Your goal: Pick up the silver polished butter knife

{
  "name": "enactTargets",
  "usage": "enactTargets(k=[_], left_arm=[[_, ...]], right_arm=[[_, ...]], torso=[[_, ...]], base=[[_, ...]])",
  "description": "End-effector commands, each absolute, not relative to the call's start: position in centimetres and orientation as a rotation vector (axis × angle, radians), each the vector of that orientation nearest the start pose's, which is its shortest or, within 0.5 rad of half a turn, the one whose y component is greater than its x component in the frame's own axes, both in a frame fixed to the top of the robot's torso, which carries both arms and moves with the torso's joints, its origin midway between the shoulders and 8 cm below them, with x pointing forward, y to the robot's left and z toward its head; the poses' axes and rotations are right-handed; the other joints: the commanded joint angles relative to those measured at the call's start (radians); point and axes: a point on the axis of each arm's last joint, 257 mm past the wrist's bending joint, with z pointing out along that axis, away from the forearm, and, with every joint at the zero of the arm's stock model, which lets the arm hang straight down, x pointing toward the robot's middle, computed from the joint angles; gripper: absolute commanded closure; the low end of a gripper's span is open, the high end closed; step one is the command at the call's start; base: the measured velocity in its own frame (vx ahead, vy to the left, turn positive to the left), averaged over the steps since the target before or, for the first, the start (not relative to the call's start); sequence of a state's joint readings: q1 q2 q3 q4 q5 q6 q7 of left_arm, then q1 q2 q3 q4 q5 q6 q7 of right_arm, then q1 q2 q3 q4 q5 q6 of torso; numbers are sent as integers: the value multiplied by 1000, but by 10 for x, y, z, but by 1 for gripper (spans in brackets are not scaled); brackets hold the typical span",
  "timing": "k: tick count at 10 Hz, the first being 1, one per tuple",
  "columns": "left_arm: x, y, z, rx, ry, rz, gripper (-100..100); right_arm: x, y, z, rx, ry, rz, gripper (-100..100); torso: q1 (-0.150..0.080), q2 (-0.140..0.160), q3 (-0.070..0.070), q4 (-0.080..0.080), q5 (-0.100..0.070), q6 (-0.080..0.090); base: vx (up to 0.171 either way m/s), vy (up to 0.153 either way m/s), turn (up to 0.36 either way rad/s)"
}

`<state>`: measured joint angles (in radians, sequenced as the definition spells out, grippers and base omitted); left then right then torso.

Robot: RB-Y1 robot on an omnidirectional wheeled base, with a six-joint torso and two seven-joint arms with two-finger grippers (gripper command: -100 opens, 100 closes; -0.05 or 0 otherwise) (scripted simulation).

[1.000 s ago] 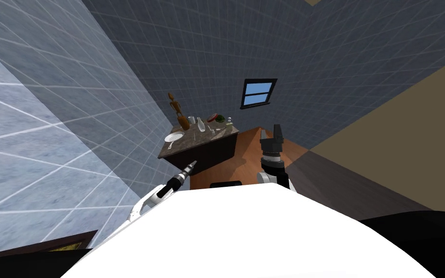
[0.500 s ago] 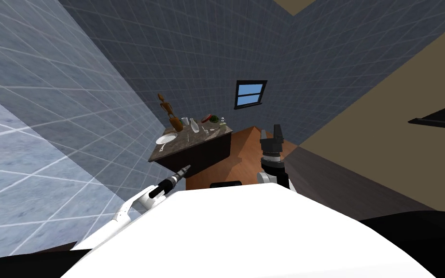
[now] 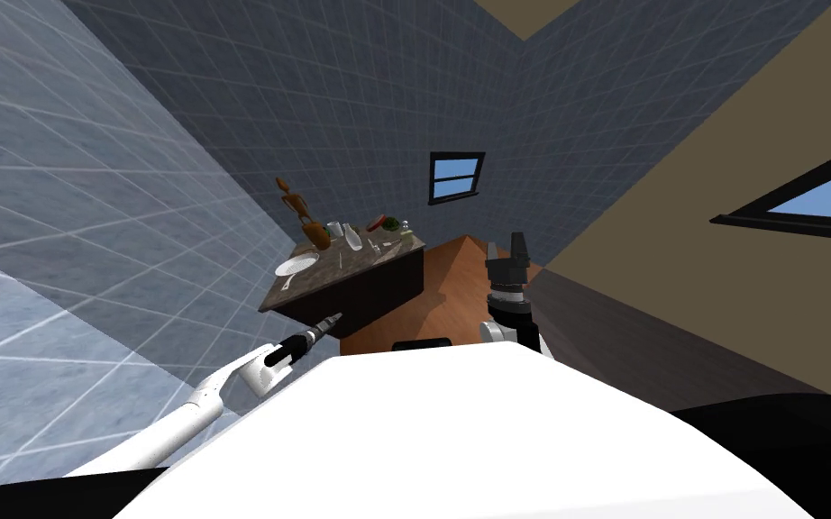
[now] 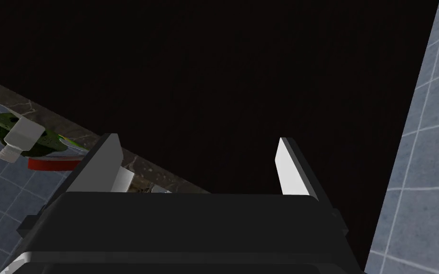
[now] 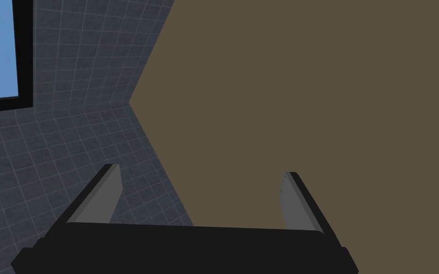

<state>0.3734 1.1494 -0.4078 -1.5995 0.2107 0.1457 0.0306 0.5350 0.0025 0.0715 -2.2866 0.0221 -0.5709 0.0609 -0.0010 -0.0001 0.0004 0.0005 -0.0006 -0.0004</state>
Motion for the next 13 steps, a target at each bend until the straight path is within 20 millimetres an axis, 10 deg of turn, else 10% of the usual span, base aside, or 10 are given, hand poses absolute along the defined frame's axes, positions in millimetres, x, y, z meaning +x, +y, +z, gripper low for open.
enactTargets(k=[1, 6, 13], left_arm=[[309, 522, -403, -835, 2264, -173, -100], [299, 608, -377, -814, 2280, 68, -100], [278, 714, -333, -857, 2235, 340, -100]], right_arm=[[331, -255, 29, 596, 605, 1302, 0], [331, -255, 29, 596, 605, 1302, 0], [331, -255, 29, 596, 605, 1302, 0]], torso=[[0, 0, 0, 0, 0, 0], [1, -4, -2, -1, 0, 0], [12, -19, -11, -4, 3, 0]], base=[[65, -95, -204], [81, -45, -137], [268, 77, -202]])
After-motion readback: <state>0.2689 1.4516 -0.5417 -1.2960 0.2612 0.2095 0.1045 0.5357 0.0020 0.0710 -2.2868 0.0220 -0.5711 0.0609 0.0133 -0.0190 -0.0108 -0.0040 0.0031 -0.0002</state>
